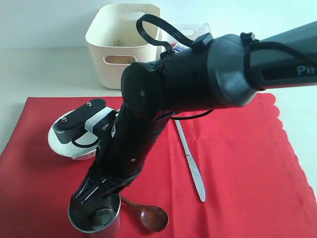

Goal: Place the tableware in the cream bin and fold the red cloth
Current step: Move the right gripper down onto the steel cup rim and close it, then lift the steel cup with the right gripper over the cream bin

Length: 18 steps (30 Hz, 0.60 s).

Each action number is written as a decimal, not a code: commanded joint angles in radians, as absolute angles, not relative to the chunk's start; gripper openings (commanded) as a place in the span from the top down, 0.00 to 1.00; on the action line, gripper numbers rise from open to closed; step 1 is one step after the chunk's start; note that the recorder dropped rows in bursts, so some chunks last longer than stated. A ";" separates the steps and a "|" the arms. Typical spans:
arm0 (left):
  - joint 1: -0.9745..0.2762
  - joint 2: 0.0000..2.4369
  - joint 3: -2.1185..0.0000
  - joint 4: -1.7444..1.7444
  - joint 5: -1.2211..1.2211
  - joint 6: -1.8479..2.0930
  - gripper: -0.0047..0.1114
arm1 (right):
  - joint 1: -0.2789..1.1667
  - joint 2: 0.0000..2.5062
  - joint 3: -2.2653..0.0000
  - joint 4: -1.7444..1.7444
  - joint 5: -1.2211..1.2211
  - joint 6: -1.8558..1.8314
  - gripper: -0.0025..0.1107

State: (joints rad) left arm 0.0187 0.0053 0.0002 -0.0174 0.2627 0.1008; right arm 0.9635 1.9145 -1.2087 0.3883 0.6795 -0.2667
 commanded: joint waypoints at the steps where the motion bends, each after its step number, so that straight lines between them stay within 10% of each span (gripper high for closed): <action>1: 0.021 0.000 0.000 -0.027 0.262 0.101 0.94 | 0.965 1.916 -1.204 0.382 0.667 -0.269 0.76; 9: 0.021 0.000 0.000 -0.027 0.262 0.101 0.94 | 0.965 1.915 -1.204 0.384 0.682 -0.262 0.97; 18: 0.021 0.000 0.000 -0.027 0.262 0.101 0.94 | 0.965 1.816 -1.206 0.412 0.678 -0.267 0.98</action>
